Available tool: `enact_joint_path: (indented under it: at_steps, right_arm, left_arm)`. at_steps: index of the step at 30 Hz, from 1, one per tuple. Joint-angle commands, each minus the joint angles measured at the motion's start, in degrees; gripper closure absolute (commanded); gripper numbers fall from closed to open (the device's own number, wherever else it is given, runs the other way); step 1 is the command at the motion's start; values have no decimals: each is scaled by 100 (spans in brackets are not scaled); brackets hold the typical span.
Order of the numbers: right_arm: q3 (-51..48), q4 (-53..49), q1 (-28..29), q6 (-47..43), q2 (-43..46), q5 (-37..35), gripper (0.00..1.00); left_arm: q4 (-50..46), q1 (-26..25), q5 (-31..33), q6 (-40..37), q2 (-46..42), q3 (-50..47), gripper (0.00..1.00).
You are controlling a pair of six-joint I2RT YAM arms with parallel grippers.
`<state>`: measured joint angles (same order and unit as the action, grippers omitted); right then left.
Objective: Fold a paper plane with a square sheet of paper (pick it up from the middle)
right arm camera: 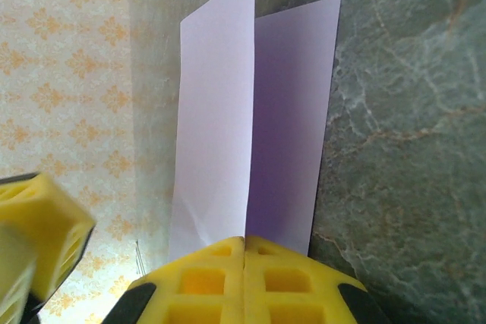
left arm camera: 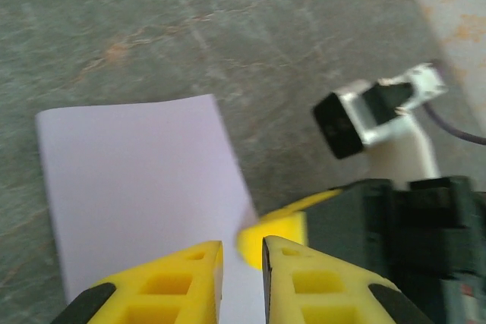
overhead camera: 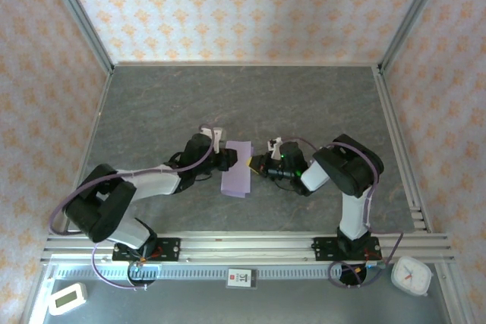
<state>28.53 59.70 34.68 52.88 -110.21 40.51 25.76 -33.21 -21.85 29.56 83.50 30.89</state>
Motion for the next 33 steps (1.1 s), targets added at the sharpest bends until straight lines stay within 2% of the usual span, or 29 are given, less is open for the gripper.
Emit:
enact_joint_path:
  at_steps: [1, 13, 22, 26, 29, 33]
  right_arm:
    - [-90, -943, 87, -111, -460, -291, 100]
    - [-67, -995, 83, -116, -466, -292, 100]
    - [-51, -1084, 88, -155, -375, -283, 99]
    - [31, -1212, 81, -251, -245, -219, 85]
    - [211, -1712, 55, -517, 80, -252, 74]
    - [515, -2796, -94, -1023, 726, -614, 71]
  left_arm:
    - [-352, -144, -55, 58, -127, -71, 76]
    - [-407, -405, -173, 121, -270, -714, 76]
    - [-695, -401, 353, -74, -341, -1079, 82]
    - [-695, -406, 469, -75, -326, -1151, 83]
    - [-695, -406, 469, -60, -341, -1156, 83]
    - [-712, -403, 468, -58, -361, -1114, 84]
